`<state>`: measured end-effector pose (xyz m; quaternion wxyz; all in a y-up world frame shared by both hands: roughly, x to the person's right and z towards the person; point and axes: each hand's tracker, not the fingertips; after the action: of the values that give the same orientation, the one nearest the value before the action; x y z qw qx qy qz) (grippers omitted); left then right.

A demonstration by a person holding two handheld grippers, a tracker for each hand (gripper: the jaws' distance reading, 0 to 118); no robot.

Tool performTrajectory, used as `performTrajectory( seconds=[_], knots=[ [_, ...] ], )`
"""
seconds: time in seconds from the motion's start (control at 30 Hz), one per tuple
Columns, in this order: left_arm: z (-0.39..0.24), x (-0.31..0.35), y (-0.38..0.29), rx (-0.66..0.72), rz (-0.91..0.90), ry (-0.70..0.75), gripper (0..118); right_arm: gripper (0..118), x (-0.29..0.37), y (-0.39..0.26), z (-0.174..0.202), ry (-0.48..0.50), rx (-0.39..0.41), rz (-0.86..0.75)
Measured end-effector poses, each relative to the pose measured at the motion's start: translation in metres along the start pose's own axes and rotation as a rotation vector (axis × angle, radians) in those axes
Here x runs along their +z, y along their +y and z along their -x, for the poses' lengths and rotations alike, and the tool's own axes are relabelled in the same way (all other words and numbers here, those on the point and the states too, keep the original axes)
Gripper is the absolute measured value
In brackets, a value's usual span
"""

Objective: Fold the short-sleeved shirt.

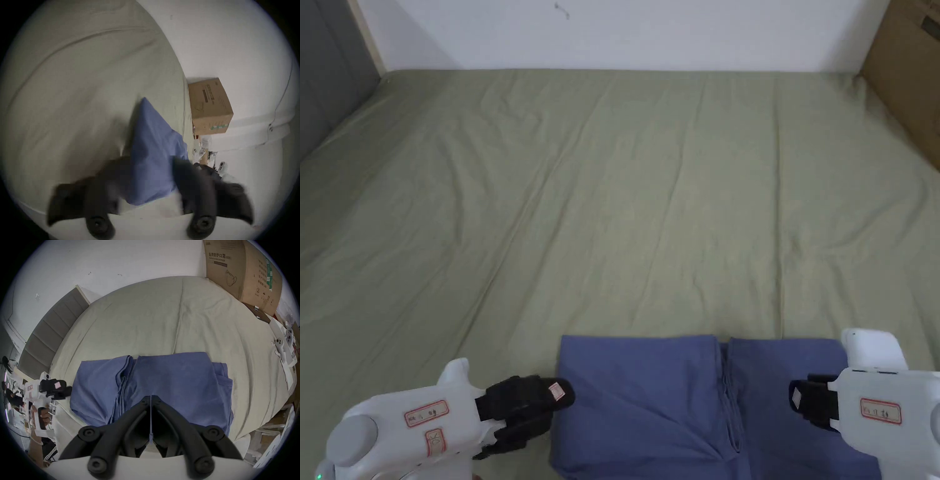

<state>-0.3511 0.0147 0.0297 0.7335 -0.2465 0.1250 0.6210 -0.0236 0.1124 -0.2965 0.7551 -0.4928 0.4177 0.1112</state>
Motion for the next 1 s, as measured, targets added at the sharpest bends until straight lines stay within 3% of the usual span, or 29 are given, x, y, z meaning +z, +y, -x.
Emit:
performTrajectory(
  seconds=[0.03,0.07,0.27,0.3,0.33,0.37,0.4,0.43,0.53,0.6,0.7,1.0],
  knots=[
    [0.004,-0.003,0.0,0.032,0.002,-0.011,86,1,0.001,0.001,0.004,0.002,-0.001,0.0],
    [0.01,-0.006,-0.001,0.06,-0.008,-0.057,95,1,0.002,0.002,0.008,0.01,0.003,-0.003],
    [0.018,-0.036,0.001,0.16,0.023,-0.196,104,1,-0.006,0.007,0.024,0.013,0.055,0.022],
    [0.017,-0.043,0.004,0.142,0.072,-0.203,101,1,-0.008,0.009,0.023,0.015,0.055,0.019],
    [0.015,-0.048,0.004,0.127,0.092,-0.19,86,1,-0.009,0.01,0.023,0.022,0.053,0.016],
    [0.007,-0.049,0.003,0.098,0.1,-0.12,56,1,-0.009,0.011,0.024,0.031,0.045,0.016],
    [0.002,-0.051,0.005,0.041,0.104,0.001,12,1,-0.009,0.011,0.025,0.037,0.041,0.015],
    [0.001,-0.053,0.006,-0.011,0.107,0.069,9,1,-0.008,0.011,0.028,0.043,0.043,0.016],
    [0.005,-0.042,0.015,0.055,0.147,-0.062,9,1,-0.008,0.016,0.035,0.041,0.055,0.02],
    [-0.002,-0.03,0.021,-0.016,0.146,-0.059,9,1,-0.007,0.022,0.039,0.045,0.053,0.005],
    [-0.005,-0.003,0.038,-0.094,0.129,0.009,9,1,-0.008,0.029,0.044,0.06,0.049,-0.005],
    [0.024,0.115,0.107,-0.095,-0.028,0.227,9,1,-0.017,0.029,0.052,0.053,0.081,0.016]
  ],
)
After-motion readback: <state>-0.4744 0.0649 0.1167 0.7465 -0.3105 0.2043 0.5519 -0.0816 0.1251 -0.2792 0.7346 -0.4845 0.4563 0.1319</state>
